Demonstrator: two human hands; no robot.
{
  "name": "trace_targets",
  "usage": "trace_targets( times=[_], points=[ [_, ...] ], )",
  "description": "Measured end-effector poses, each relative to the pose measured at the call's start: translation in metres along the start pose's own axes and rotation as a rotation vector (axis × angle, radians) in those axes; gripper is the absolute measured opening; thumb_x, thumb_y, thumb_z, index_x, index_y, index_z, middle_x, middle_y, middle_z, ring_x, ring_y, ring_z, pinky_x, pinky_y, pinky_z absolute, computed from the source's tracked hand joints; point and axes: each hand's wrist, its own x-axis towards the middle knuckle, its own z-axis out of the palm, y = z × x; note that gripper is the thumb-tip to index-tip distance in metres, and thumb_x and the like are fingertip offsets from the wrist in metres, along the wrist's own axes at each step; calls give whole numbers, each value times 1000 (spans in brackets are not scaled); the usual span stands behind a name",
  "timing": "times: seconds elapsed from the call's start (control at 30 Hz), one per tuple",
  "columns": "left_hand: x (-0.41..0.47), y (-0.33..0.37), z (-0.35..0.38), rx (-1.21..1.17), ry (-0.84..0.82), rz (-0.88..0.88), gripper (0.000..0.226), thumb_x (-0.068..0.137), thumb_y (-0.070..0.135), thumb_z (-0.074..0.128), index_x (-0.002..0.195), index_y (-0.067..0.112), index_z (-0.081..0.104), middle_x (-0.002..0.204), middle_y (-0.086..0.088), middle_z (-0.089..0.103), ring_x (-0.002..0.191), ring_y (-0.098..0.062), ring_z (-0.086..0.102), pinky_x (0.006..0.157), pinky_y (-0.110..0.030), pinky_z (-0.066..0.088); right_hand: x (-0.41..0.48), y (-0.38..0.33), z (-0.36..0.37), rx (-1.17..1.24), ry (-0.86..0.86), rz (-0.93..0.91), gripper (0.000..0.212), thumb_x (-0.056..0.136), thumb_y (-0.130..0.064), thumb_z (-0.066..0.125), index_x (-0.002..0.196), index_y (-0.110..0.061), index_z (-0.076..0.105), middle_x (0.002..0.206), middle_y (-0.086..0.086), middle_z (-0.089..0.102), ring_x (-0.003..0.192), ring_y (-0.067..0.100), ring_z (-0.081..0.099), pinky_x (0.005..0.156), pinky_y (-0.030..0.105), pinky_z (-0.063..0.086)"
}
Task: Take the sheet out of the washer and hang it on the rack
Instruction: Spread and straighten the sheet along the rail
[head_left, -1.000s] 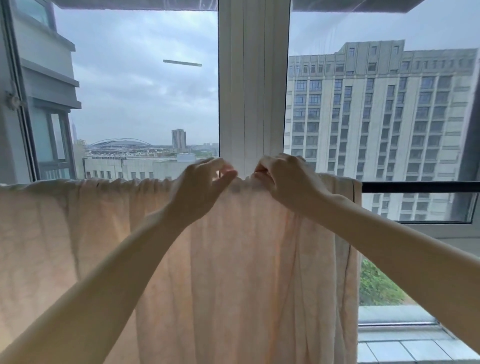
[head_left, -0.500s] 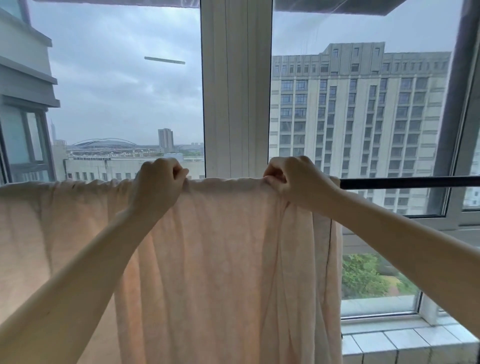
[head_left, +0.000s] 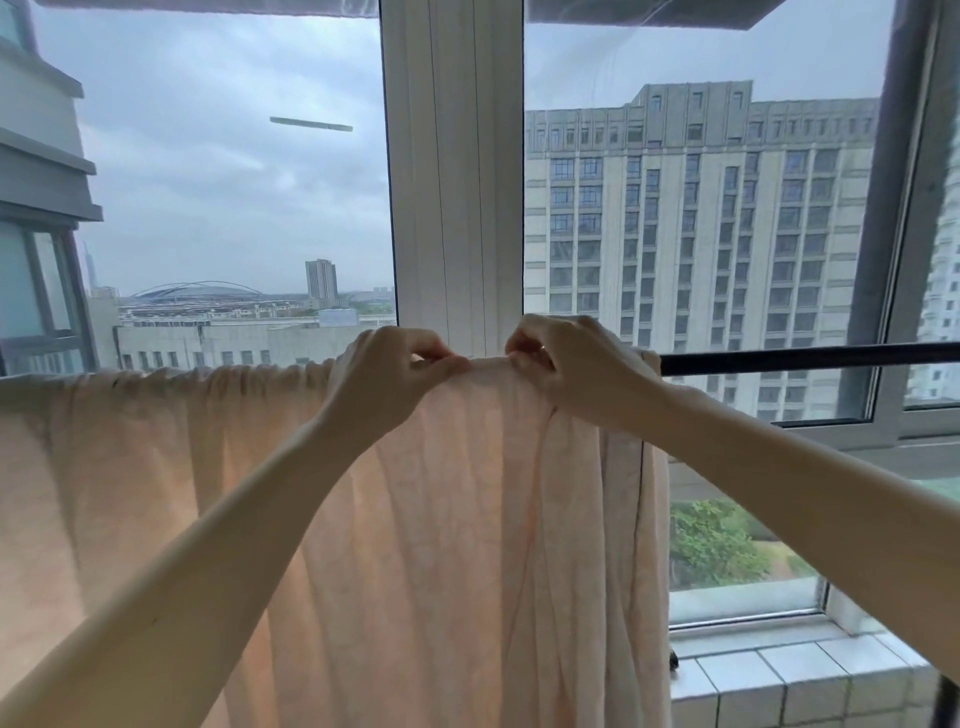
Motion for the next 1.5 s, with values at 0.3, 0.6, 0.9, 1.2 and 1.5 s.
trace_targets(
  times=[0.3, 0.6, 0.9, 1.2, 1.5],
  points=[
    [-5, -10, -17, 123, 128, -149, 16, 86, 32, 68, 77, 20, 74, 72, 4, 71, 78, -19, 67, 75, -31, 48, -7, 22, -18, 25, -97, 85, 5, 96, -17, 53, 91, -18, 54, 81, -4, 60, 72, 13, 59, 67, 30, 51],
    [3, 26, 3, 51, -130, 30, 22, 83, 47, 68, 95, 30, 74, 88, 12, 73, 76, -4, 64, 73, -27, 51, 12, -12, 2, -49, -29, -19, 9, 98, -19, 48, 101, -12, 52, 91, 5, 59, 78, 19, 57, 72, 36, 50],
    [3, 15, 20, 11, 18, -43, 11, 89, 34, 65, 85, 25, 70, 80, 9, 71, 80, -15, 66, 76, -38, 53, -20, 21, -21, -96, -80, 4, 14, 93, -20, 54, 107, -20, 49, 101, -5, 60, 80, 9, 58, 67, 20, 48],
    [0, 15, 36, 25, 111, -1, 13, 90, 34, 61, 81, 26, 63, 78, 15, 64, 78, -15, 61, 68, -30, 41, -33, 42, -27, -116, 17, 99, 15, 94, -7, 42, 97, -20, 49, 100, 1, 61, 90, 22, 64, 71, 38, 55],
    [-4, 17, 32, 64, 176, -76, 13, 88, 32, 64, 77, 26, 63, 68, 16, 58, 70, -14, 55, 64, -29, 37, -47, 93, -57, -106, 136, 184, 38, 80, 17, 39, 85, -19, 52, 90, 2, 60, 84, 22, 61, 72, 33, 52]
  ],
)
